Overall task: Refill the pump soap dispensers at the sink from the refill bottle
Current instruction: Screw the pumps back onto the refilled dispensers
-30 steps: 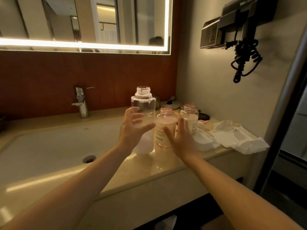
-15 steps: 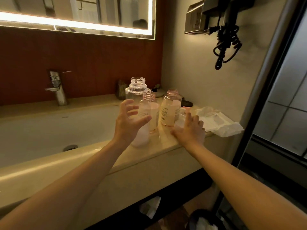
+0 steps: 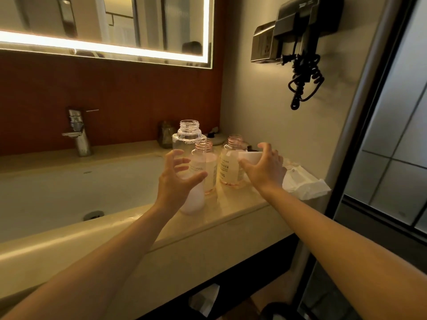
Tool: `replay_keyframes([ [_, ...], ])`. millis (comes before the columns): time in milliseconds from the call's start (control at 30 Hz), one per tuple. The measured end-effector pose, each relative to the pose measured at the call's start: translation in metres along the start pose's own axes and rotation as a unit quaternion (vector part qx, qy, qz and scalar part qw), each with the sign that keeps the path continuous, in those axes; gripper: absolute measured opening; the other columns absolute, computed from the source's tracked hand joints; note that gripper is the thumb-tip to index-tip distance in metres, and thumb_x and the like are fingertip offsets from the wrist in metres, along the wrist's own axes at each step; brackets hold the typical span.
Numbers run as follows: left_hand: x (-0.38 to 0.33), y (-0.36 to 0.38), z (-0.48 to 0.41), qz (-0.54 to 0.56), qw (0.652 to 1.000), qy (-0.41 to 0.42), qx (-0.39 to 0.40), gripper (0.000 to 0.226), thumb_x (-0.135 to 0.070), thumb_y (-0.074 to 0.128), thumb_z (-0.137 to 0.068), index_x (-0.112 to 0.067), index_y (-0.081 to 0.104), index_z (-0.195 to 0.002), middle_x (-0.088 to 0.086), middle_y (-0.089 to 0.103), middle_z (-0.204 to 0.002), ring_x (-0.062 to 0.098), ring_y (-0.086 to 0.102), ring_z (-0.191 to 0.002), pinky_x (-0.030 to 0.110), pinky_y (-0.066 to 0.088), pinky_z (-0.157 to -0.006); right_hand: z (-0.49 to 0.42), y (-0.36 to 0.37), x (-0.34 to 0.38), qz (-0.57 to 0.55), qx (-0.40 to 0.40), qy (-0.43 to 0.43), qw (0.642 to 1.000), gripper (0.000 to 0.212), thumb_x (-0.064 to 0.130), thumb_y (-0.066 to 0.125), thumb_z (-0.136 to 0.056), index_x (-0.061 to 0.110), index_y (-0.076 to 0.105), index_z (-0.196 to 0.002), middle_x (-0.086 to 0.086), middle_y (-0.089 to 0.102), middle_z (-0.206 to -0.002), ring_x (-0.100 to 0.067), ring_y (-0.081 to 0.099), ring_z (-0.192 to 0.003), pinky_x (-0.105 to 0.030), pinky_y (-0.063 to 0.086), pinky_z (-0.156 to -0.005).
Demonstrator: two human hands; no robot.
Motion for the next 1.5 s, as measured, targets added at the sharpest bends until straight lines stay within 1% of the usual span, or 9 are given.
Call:
replay_keyframes([
  [267, 0.0, -0.001, -0.001, -0.005, 1.0, 0.001, 0.001, 0.072, -0.028, 0.08, -0.067, -0.023, 0.036, -0.123, -0.005, 0.051, -0.11, 0.013, 0.052, -0.1, 0.021, 0.041, -0.077, -0.003, 0.005, 0.039, -0.119, 0.011, 0.01, 0.993, 0.061, 0.043, 0.063, -0.081, 0.017, 0.037, -0.129, -0.009, 0.048, -0.126, -0.023, 0.047, -0.111, -0.034, 0.044, -0.085],
  [433, 0.002, -0.001, -0.002, 0.006, 1.0, 0.004, -0.002, 0.073, -0.026, 0.082, -0.066, -0.023, 0.037, -0.123, -0.005, 0.053, -0.107, 0.011, 0.054, -0.097, 0.014, 0.041, -0.072, -0.006, -0.003, 0.074, -0.313, 0.01, 0.011, 0.95, 0.053, 0.037, 0.062, -0.084, 0.017, 0.041, -0.129, -0.004, 0.049, -0.122, -0.018, 0.051, -0.104, -0.017, 0.043, -0.066],
  [500, 0.003, -0.001, -0.003, 0.01, 1.0, 0.002, -0.002, 0.073, -0.026, 0.082, -0.065, -0.023, 0.037, -0.123, -0.005, 0.053, -0.108, 0.011, 0.054, -0.097, 0.012, 0.041, -0.072, -0.011, -0.008, 0.096, -0.338, 0.031, -0.032, 0.94, 0.052, 0.034, 0.063, -0.084, 0.017, 0.042, -0.129, -0.001, 0.049, -0.117, -0.016, 0.051, -0.103, -0.014, 0.045, -0.069],
  [733, 0.004, -0.001, -0.004, 0.005, 1.0, -0.011, -0.001, 0.072, -0.033, 0.081, -0.067, -0.027, 0.036, -0.123, -0.012, 0.051, -0.105, 0.007, 0.053, -0.096, 0.01, 0.039, -0.068, -0.008, -0.004, 0.133, -0.307, 0.149, -0.149, 0.928, 0.052, 0.029, 0.065, -0.084, 0.014, 0.043, -0.129, -0.002, 0.05, -0.117, -0.014, 0.052, -0.099, -0.019, 0.05, -0.075],
  [833, 0.001, -0.001, -0.003, -0.007, 1.0, -0.008, 0.0, 0.073, -0.035, 0.079, -0.069, -0.025, 0.035, -0.127, -0.012, 0.05, -0.109, 0.007, 0.051, -0.097, 0.008, 0.038, -0.069, -0.004, -0.002, 0.133, -0.268, 0.166, -0.182, 0.931, 0.055, 0.029, 0.066, -0.083, 0.015, 0.043, -0.13, -0.005, 0.05, -0.126, -0.013, 0.051, -0.1, -0.013, 0.05, -0.07],
  [1100, 0.001, -0.003, -0.003, -0.003, 1.0, -0.011, -0.001, 0.072, -0.034, 0.079, -0.069, -0.024, 0.037, -0.127, -0.011, 0.051, -0.108, 0.009, 0.051, -0.098, 0.011, 0.039, -0.068, 0.001, 0.004, 0.133, -0.219, 0.146, -0.189, 0.946, 0.058, 0.033, 0.066, -0.082, 0.014, 0.042, -0.132, -0.006, 0.049, -0.129, -0.014, 0.05, -0.104, -0.011, 0.046, -0.07],
  [1267, 0.003, -0.002, -0.003, -0.004, 1.0, -0.01, -0.002, 0.072, -0.036, 0.079, -0.068, -0.026, 0.037, -0.125, -0.012, 0.051, -0.107, 0.008, 0.052, -0.098, 0.011, 0.039, -0.068, 0.007, 0.007, 0.131, -0.183, 0.089, -0.186, 0.961, 0.064, 0.043, 0.067, -0.078, 0.016, 0.043, -0.131, -0.005, 0.05, -0.128, -0.02, 0.052, -0.109, -0.033, 0.053, -0.087],
  [1367, 0.003, -0.002, -0.004, -0.008, 1.0, -0.01, -0.003, 0.072, -0.038, 0.079, -0.068, -0.027, 0.037, -0.125, -0.013, 0.052, -0.106, 0.007, 0.052, -0.098, 0.01, 0.039, -0.069, 0.01, 0.004, 0.136, -0.167, 0.075, -0.179, 0.967, 0.07, 0.053, 0.062, -0.078, 0.022, 0.035, -0.135, -0.004, 0.044, -0.133, -0.02, 0.048, -0.114, -0.037, 0.05, -0.092],
  [1500, 0.006, -0.003, -0.005, -0.009, 1.0, -0.012, 0.0, 0.074, -0.038, 0.08, -0.066, -0.028, 0.037, -0.125, -0.013, 0.052, -0.105, 0.007, 0.052, -0.097, 0.011, 0.038, -0.069, 0.003, -0.007, 0.146, -0.202, 0.198, -0.197, 0.939, 0.055, 0.032, 0.056, -0.09, 0.023, 0.032, -0.139, -0.004, 0.029, -0.145, -0.02, 0.038, -0.126, -0.03, 0.04, -0.1],
])
Point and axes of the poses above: each hand's wrist, its own z-axis away from the middle knuckle, its own y-axis out of the palm, x = y × z, the point moved 2 cm from there along -z, towards the middle knuckle
